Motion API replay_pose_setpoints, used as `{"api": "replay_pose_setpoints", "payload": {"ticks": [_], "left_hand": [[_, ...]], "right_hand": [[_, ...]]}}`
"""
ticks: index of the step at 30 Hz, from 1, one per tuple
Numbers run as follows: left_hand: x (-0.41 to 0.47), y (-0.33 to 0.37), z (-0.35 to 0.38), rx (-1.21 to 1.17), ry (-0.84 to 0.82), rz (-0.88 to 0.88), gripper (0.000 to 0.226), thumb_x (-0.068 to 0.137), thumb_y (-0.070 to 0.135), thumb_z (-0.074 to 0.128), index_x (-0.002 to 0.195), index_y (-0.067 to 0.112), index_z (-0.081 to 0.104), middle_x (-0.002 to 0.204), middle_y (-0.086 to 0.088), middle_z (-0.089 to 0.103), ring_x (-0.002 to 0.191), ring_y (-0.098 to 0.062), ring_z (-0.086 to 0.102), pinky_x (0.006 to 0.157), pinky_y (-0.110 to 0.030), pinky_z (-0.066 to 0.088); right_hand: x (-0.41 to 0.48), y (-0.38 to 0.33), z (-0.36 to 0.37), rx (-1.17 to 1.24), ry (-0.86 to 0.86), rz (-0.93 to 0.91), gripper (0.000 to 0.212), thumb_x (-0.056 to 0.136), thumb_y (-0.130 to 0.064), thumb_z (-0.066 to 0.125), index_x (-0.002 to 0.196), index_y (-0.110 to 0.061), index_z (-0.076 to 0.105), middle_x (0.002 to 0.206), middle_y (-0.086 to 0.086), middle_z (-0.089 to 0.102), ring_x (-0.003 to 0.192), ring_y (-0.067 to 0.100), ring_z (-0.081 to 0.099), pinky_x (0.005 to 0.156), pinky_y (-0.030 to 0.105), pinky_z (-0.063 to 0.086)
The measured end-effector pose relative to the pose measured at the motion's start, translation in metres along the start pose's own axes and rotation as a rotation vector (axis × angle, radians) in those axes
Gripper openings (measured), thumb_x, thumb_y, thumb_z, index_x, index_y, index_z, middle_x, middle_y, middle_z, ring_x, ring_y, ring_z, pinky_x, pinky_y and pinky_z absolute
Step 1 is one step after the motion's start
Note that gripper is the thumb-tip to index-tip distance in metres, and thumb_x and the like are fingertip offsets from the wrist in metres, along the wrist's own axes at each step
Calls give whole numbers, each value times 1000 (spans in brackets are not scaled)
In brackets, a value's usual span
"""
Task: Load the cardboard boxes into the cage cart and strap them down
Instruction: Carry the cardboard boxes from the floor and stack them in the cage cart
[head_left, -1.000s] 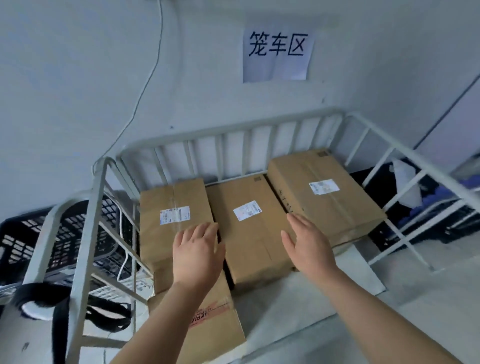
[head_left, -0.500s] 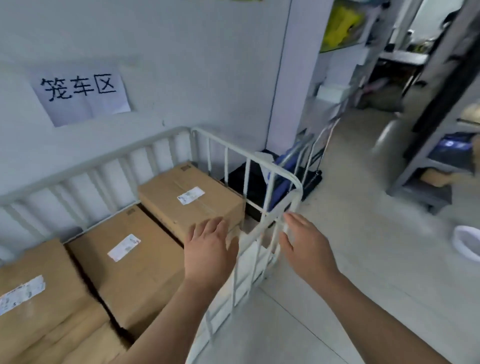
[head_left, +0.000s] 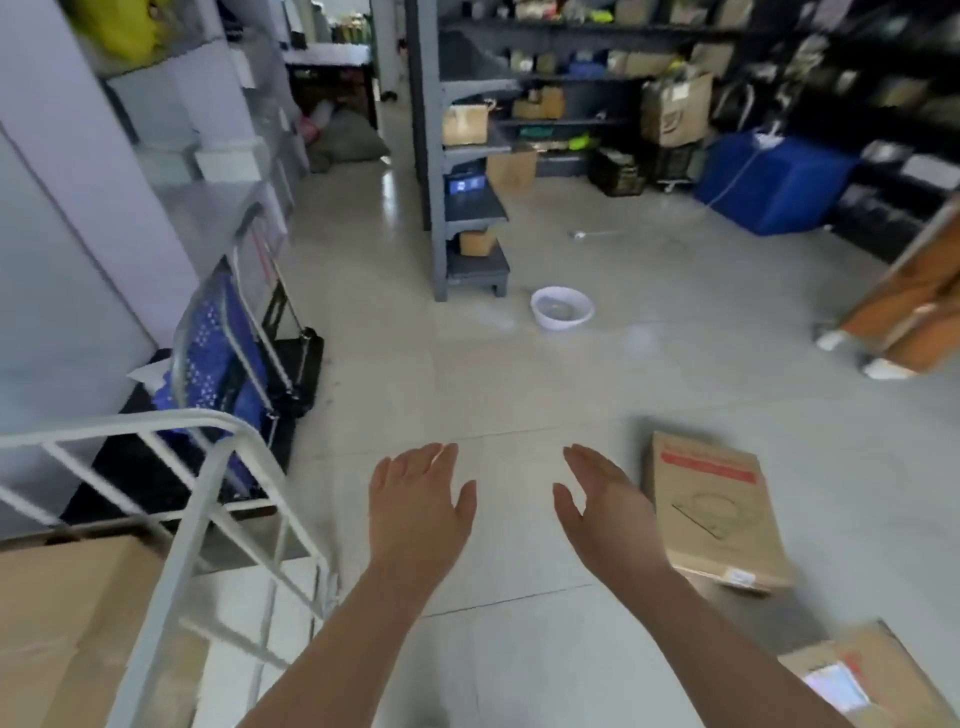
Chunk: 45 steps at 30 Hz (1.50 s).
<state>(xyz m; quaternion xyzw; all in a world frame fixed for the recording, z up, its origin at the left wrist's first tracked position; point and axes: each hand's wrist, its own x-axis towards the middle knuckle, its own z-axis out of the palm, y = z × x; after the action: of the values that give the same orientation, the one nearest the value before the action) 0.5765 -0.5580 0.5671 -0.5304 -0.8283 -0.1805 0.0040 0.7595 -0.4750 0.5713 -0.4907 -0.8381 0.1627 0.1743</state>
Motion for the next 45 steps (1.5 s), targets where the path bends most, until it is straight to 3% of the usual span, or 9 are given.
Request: {"api": "replay_pose_setpoints", "payload": {"ticks": [6, 13, 17, 21, 27, 31, 34, 42, 45], "left_hand": [[59, 63, 45, -22, -118, 349, 44, 85, 41, 55, 119, 16, 64, 114, 0, 68, 100, -26, 63, 93, -45, 46], [67, 153, 91, -70, -232, 723, 36, 76, 36, 58, 98, 10, 71, 85, -1, 71, 74, -27, 67, 72, -38, 53], [50, 217, 122, -89, -324, 855, 27, 73, 29, 74, 91, 10, 69, 77, -2, 69, 69, -27, 65, 67, -35, 49], [22, 292, 156, -130, -389, 973, 21, 74, 30, 71, 84, 12, 65, 72, 1, 64, 66, -26, 61, 63, -33, 47], [-30, 413, 228, -133, -480, 1077, 18, 72, 26, 72, 77, 12, 61, 65, -1, 60, 60, -29, 58, 55, -33, 44], [-63, 479, 292, -100, -554, 1078, 30, 71, 26, 73, 93, 6, 72, 82, -7, 72, 71, -29, 68, 63, -36, 55], [-79, 514, 340, -82, -598, 1088, 22, 69, 25, 74, 81, 7, 69, 76, -6, 70, 65, -28, 67, 57, -35, 54], [-109, 543, 514, -5, -680, 1142, 32, 67, 23, 80, 92, 7, 69, 79, -10, 68, 65, -32, 66, 58, -36, 54], [-120, 537, 588, 38, -744, 1157, 37, 77, 32, 71, 107, 10, 66, 89, -7, 65, 78, -31, 64, 65, -36, 52]], "right_hand": [[-9, 58, -25, -2, 140, 329, 35, 91, -23, 56, 124, -11, 59, 129, 5, 59, 120, 23, 54, 90, 23, 41], [-65, 122, -41, 19, 268, 714, 47, 92, -26, 54, 138, -15, 49, 143, 1, 48, 132, 19, 43, 104, 31, 38], [-108, 167, -53, 15, 338, 899, 37, 91, -22, 55, 127, -13, 57, 131, 1, 57, 114, 22, 56, 81, 35, 51], [-155, 231, -67, 12, 371, 1042, 46, 93, -30, 53, 138, -20, 49, 144, -5, 46, 126, 18, 49, 92, 33, 47], [-222, 348, -93, 35, 366, 1156, 46, 93, -31, 53, 138, -19, 50, 144, -3, 47, 125, 19, 52, 93, 33, 49], [-262, 426, -100, 62, 355, 1234, 45, 93, -26, 54, 137, -17, 50, 142, -2, 49, 125, 19, 51, 93, 32, 47], [-282, 481, -90, 105, 363, 1281, 41, 94, -26, 53, 134, -19, 53, 136, -2, 55, 116, 21, 57, 84, 34, 51], [-324, 619, 20, 155, 253, 1425, 46, 95, -34, 50, 139, -19, 48, 143, 4, 47, 126, 25, 49, 101, 38, 44], [-339, 659, 80, 167, 194, 1461, 48, 96, -37, 46, 141, -21, 44, 146, 4, 45, 130, 25, 45, 104, 38, 41]]}}
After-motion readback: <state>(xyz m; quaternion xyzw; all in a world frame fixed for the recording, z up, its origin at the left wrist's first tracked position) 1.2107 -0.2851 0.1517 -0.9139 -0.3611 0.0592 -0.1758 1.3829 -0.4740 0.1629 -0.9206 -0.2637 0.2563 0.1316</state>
